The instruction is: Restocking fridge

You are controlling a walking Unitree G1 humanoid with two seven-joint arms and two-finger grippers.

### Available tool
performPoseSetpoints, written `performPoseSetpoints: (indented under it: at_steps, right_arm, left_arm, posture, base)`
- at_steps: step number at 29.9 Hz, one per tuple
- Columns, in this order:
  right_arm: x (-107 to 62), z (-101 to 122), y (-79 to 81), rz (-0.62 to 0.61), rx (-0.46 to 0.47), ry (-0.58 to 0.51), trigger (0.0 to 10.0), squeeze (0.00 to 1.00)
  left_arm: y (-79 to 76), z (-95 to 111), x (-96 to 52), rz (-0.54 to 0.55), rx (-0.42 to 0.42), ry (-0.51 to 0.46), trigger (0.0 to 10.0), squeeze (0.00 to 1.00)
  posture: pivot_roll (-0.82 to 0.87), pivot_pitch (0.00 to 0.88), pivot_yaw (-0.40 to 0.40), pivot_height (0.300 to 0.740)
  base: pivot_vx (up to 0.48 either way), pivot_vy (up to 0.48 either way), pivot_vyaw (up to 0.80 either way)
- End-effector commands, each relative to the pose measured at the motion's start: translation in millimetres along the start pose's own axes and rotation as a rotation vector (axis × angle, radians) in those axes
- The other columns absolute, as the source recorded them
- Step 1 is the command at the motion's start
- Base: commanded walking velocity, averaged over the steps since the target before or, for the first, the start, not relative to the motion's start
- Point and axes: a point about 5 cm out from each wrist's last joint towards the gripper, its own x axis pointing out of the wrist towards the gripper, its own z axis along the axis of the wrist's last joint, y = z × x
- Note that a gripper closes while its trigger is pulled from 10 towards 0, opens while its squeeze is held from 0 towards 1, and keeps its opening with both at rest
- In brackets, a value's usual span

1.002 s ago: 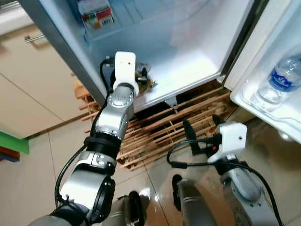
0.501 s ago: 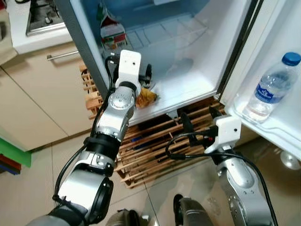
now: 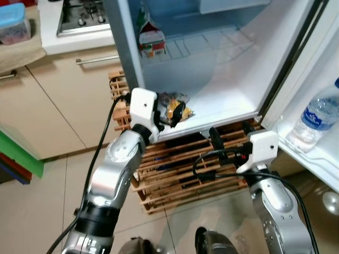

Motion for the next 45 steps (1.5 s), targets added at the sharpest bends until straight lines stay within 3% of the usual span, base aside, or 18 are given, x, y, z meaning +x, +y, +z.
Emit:
performPoseSetpoints:
  at_steps: [1,3,4,5,7,9,10,19,23,35,45]
  right_arm:
    - [-0.8,-6,-11.9,-0.050,0.021,0.031,10.0,0.00]
    - [0.4,-6,-18.0,-0.082,0.020,0.033,10.0,0.00]
    - [0.6,-5,-20.8,-0.097,0.016,0.026,10.0,0.00]
    - [0.6,-5,-20.8,-0.097,0.016,0.026,10.0,0.00]
    - [0.1,-4,-24.0,-0.118,0.015,0.024,10.0,0.00]
    - [0.0,-7,-24.2,-0.123,0.019,0.031,10.0,0.00]
    - [0.7,-7,-22.5,-0.120,0.021,0.033,10.0,0.00]
    - [9.5,-5,-17.9,-0.109,0.039,0.019,10.0,0.00]
    - [10.2,-6,-16.3,-0.099,0.048,0.023,10.0,0.00]
    - [14.0,-7,-16.9,-0.086,0.037,0.023,10.0,0.00]
    - [13.0,-11,-12.2,-0.057,0.019,0.034,10.0,0.00]
  left_arm:
    - [-1.7,2,-13.1,-0.013,0.063,-0.016,10.0,0.00]
    - [4.0,-2,-26.5,0.025,0.084,-0.009,10.0,0.00]
    - [16.5,-8,-40.3,0.126,0.104,0.002,10.0,0.00]
    - [16.5,-8,-40.3,0.126,0.104,0.002,10.0,0.00]
    - [32.4,-13,-54.7,0.282,0.177,0.029,10.0,0.00]
    - [43.1,-20,-58.6,0.406,0.222,0.080,10.0,0.00]
    - [43.3,-19,-55.0,0.416,0.215,0.075,10.0,0.00]
    - [36.4,-18,-28.4,0.389,0.212,0.043,10.0,0.00]
    - [39.5,-21,-23.9,0.413,0.173,0.060,10.0,0.00]
    - [39.1,-19,-13.1,0.392,0.170,0.023,10.0,0.00]
    - [40.9,-20,-6.6,0.358,0.149,0.014,10.0,0.00]
  posture:
    - [-0.11,0.096,0.008,0.740]
    - [-0.10,0.096,0.008,0.740]
    - [-0.10,0.097,0.009,0.740]
    - [-0.10,0.097,0.009,0.740]
    - [-0.10,0.098,0.008,0.740]
    - [-0.10,0.102,0.007,0.740]
    - [-0.09,0.100,0.006,0.740]
    - [-0.12,0.084,0.014,0.740]
    - [-0.13,0.076,0.018,0.740]
    - [-0.14,0.043,0.029,0.740]
    - [-0.15,0.022,0.041,0.740]
  base:
    - [0.000,0.000,0.00]
    - [0.000,0.000,0.00]
    - [0.000,0.000,0.00]
    - [0.000,0.000,0.00]
    - [0.000,0.000,0.00]
    - [0.000,0.000,0.00]
    - [0.000,0.000,0.00]
    - [0.000,0.000,0.00]
    - [-0.276,0.000,0.00]
    - [-0.378,-0.198,0.00]
    - [0.000,0.000,0.32]
